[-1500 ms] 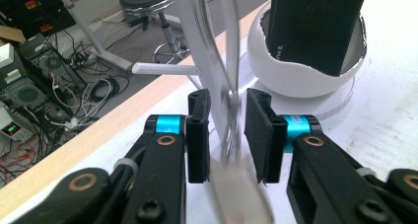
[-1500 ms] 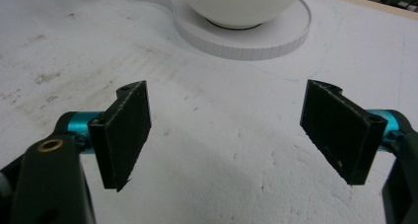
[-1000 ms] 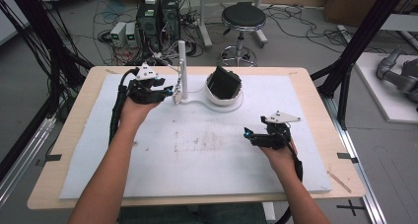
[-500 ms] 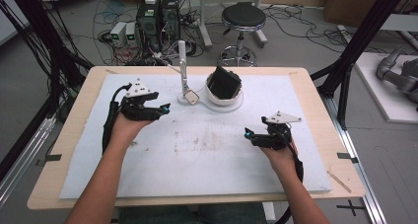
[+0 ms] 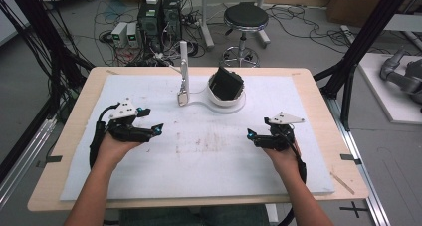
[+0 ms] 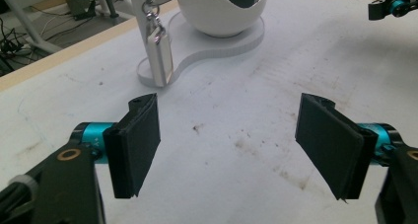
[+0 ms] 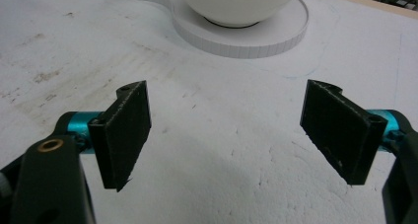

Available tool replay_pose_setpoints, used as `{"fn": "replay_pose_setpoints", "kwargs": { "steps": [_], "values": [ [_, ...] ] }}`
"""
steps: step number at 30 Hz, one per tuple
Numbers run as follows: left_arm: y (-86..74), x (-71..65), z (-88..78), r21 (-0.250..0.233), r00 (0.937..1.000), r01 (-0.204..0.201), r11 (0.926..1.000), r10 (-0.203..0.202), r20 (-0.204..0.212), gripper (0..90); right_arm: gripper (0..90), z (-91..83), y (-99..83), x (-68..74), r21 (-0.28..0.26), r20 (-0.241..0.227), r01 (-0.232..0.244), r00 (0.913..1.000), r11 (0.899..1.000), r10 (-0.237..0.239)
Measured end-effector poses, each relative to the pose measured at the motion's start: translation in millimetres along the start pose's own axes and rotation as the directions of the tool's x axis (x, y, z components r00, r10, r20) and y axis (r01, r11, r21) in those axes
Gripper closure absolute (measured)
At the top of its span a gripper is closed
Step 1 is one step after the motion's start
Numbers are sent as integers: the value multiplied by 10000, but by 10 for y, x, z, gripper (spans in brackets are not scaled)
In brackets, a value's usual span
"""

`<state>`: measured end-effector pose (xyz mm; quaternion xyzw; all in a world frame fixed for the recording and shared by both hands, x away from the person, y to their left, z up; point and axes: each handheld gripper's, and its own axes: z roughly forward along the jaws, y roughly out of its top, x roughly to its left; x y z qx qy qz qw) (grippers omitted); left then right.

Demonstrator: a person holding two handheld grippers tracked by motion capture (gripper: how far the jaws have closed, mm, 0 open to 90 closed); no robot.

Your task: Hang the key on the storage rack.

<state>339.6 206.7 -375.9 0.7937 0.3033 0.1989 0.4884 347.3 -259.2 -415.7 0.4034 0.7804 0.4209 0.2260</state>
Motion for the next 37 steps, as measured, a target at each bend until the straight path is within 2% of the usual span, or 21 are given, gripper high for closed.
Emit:
{"fn": "replay_pose_setpoints", "kwargs": {
  "steps": [3, 7, 17, 21, 27, 37],
  "values": [
    [-71, 43, -44, 49, 10000, 72, 10000, -71, -64, 235, 197, 12, -2, -8, 15, -8, -22, 10000, 10000, 22],
    [-139, 112, -95, -77, 9990, 392, 9992, -393, -233, 230, 198, 13, -2, -11, 39, -35, -31, 10000, 10000, 31],
    [-253, 180, -140, -55, 9979, 522, 9986, -524, -382, 226, 198, 32, 0, -19, 42, 0, -32, 10000, 10000, 32],
    [-281, 208, -133, -116, 9967, 767, 9970, -770, -244, 222, 197, 34, -1, -26, 76, -12, -91, 10000, 9999, 91],
    [-280, 203, -117, -92, 9972, 716, 9974, -718, -208, 221, 198, 38, -3, -30, 115, -28, -126, 9999, 9999, 127],
    [-267, 196, -106, -194, 9962, 874, 9960, -874, -4, 219, 197, 46, -3, -19, 147, 30, -79, 10000, 9999, 78]
  ]
}}
